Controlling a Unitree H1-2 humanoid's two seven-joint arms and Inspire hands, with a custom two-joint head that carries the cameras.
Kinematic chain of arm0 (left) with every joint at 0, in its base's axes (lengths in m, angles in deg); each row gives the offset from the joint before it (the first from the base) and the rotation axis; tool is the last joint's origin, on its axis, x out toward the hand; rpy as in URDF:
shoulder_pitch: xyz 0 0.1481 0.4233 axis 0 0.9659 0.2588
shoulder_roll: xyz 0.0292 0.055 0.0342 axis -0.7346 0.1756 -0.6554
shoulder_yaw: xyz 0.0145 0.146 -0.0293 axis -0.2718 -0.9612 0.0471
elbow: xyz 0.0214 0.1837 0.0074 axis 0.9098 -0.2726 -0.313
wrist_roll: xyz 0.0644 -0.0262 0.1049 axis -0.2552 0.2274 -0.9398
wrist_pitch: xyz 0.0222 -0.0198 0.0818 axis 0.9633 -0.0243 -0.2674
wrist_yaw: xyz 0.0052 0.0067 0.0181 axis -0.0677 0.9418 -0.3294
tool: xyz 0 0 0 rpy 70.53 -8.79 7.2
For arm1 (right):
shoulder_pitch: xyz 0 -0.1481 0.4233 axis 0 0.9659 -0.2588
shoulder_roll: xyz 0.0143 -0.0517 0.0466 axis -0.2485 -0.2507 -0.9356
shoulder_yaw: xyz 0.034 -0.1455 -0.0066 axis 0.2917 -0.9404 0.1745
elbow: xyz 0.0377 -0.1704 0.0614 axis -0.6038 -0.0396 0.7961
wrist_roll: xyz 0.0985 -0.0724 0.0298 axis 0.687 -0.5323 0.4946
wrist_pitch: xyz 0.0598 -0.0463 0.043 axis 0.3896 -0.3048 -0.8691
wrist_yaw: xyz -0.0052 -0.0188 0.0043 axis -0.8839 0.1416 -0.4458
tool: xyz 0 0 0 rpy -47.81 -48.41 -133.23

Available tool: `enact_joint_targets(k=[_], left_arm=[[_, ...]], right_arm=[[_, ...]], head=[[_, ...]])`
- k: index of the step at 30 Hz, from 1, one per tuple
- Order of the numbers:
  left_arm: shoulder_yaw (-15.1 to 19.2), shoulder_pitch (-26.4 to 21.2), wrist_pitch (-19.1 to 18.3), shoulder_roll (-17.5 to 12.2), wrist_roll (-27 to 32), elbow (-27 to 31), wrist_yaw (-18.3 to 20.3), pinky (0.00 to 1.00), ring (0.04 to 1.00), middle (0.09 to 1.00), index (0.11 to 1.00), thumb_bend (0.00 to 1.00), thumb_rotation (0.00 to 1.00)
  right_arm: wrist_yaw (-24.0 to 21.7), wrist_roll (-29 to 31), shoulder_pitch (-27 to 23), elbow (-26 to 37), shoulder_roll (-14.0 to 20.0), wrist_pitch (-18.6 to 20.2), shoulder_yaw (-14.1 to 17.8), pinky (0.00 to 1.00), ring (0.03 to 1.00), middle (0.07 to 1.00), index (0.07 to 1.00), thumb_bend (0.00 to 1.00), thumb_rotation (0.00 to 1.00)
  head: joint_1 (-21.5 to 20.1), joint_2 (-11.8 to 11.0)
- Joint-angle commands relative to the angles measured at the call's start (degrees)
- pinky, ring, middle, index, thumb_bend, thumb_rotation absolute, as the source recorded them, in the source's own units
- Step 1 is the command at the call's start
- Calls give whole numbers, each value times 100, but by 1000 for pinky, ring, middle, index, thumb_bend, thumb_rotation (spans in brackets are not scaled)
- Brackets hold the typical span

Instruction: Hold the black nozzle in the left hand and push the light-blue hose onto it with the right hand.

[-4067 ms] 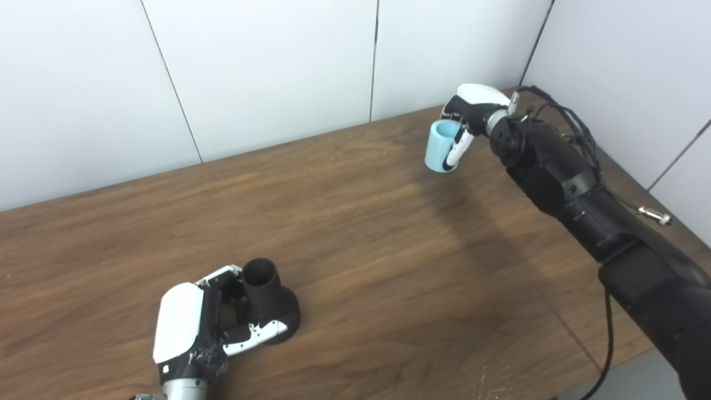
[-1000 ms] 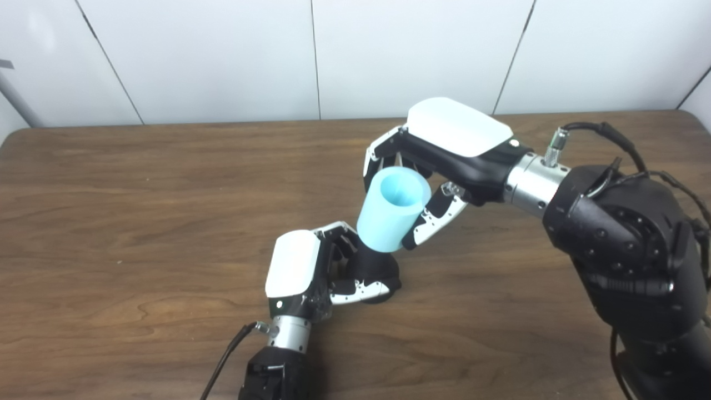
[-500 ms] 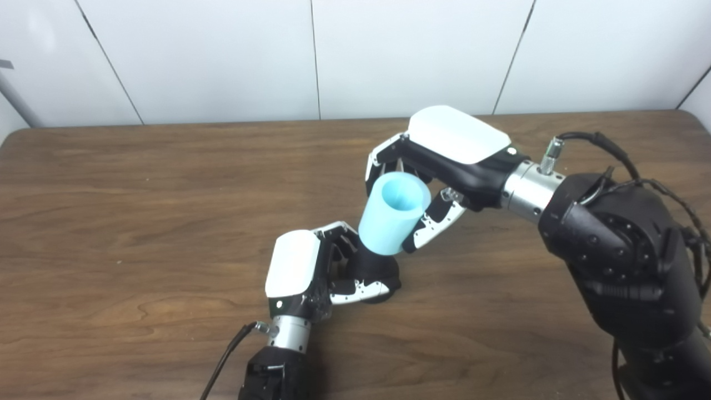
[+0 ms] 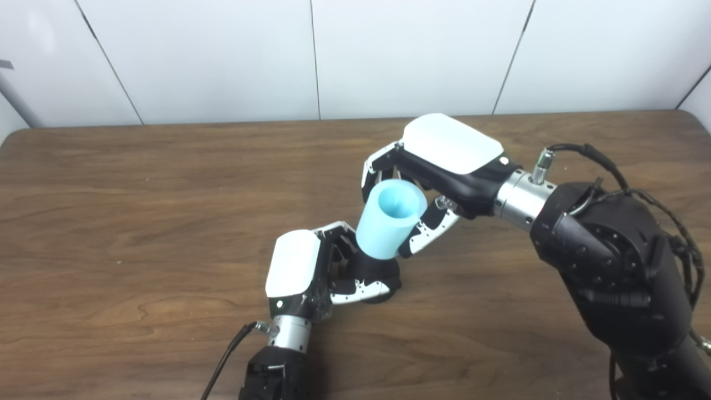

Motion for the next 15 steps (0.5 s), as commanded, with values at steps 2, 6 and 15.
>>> enact_joint_targets(k=[2,6,15], left_arm=[[-132,396,-309,-64,39,-267,497,379,448,432,489,526,0],[-147,413,-331,-73,27,-243,521,392,459,435,489,526,0],[-176,437,-333,-68,38,-248,510,384,448,423,488,525,0]], right_arm=[[203,-85,-100,-8,2,-161,57,250,341,463,533,510,0],[263,-172,-107,-93,5,-253,32,235,338,457,532,510,0],[254,-305,-134,-236,-73,-279,58,244,349,478,529,511,0]], head=[[-6,6],[-12,23],[-21,48]])
